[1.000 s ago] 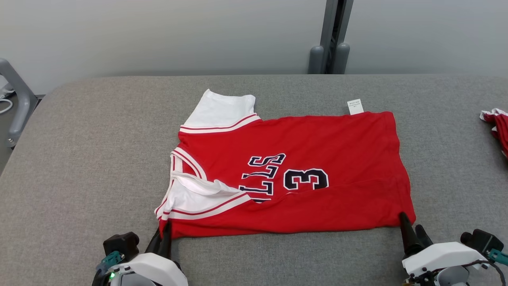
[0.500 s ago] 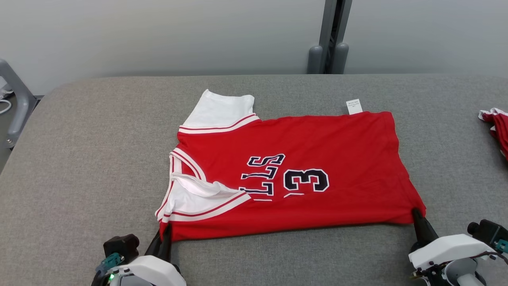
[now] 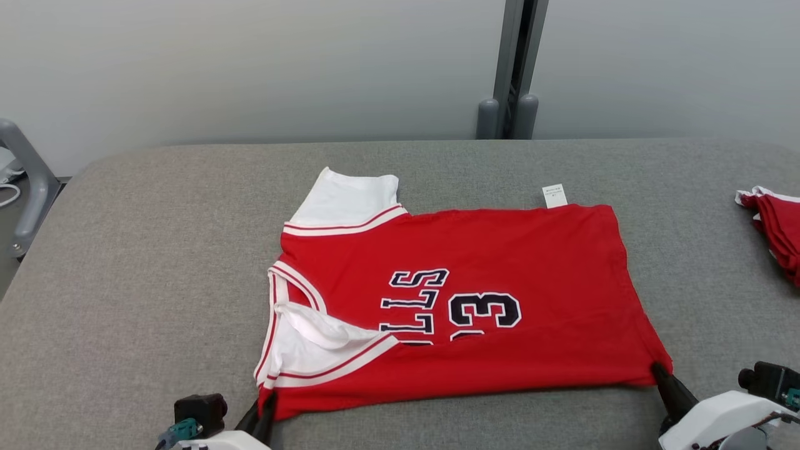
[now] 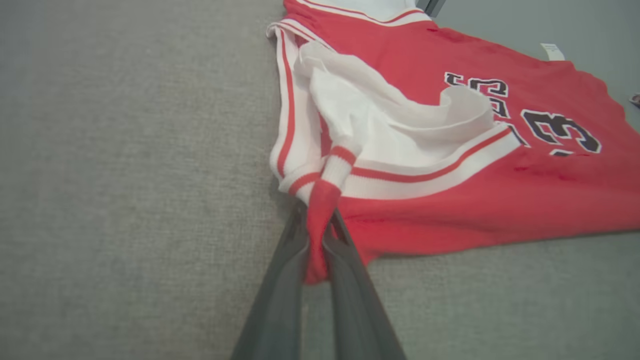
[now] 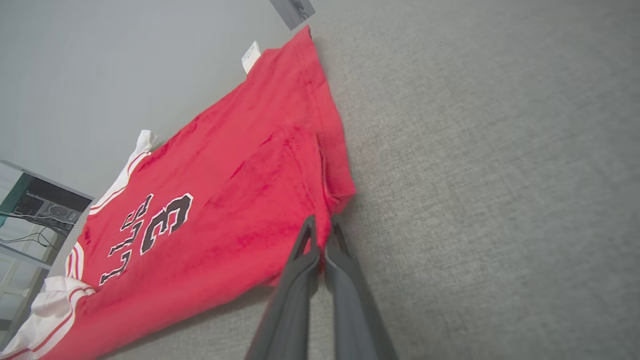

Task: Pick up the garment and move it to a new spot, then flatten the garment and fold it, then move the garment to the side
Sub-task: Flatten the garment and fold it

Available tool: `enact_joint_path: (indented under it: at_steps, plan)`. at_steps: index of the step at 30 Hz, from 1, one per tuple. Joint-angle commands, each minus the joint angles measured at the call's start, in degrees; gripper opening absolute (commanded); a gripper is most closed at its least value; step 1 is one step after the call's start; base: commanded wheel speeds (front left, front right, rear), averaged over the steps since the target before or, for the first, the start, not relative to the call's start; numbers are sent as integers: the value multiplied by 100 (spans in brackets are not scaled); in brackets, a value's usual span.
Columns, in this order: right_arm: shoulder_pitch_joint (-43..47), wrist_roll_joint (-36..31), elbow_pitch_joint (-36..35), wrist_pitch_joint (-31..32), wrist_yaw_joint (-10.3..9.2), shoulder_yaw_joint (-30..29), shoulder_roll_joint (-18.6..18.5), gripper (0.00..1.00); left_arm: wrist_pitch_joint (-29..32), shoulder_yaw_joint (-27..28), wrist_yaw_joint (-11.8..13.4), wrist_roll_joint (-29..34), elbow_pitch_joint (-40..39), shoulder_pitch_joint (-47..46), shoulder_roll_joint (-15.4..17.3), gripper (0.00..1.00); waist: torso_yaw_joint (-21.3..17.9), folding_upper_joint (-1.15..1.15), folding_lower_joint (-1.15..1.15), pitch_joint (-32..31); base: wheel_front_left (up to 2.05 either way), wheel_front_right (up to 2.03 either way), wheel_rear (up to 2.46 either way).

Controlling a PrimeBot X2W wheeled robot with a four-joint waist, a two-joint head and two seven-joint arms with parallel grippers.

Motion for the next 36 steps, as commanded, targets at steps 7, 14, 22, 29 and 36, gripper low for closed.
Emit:
enact_joint_path:
  at_steps: [7, 14, 22, 29, 36]
  plan:
    - [470, 478, -207, 562, -2, 79, -264, 0, 574, -161, -58, 31, -417, 460, 380, 0, -16, 0, 0, -233, 0, 0, 0]
    - [871, 794, -644, 868, -2, 75, -439, 0, 1044, -280, -38, -17, -1191, 947, 653, 0, -90, 0, 0, -350, 0, 0, 0]
    - [1171, 1012, -965, 975, -2, -117, -501, 100, 1530, -309, 291, -7, -2214, 1432, 966, 28, -165, 0, 0, -410, 0, 0, 0]
    - [1061, 839, -1084, 879, -1, -352, -575, 100, 2029, -321, 625, 24, -2766, 1664, 1161, 100, -162, 0, 0, -409, 0, 0, 0]
    - [710, 103, -1467, 266, -1, -542, -677, 100, 1603, 104, 1010, 53, -3391, 1393, 1171, 100, -185, 0, 0, -344, 0, 0, 0]
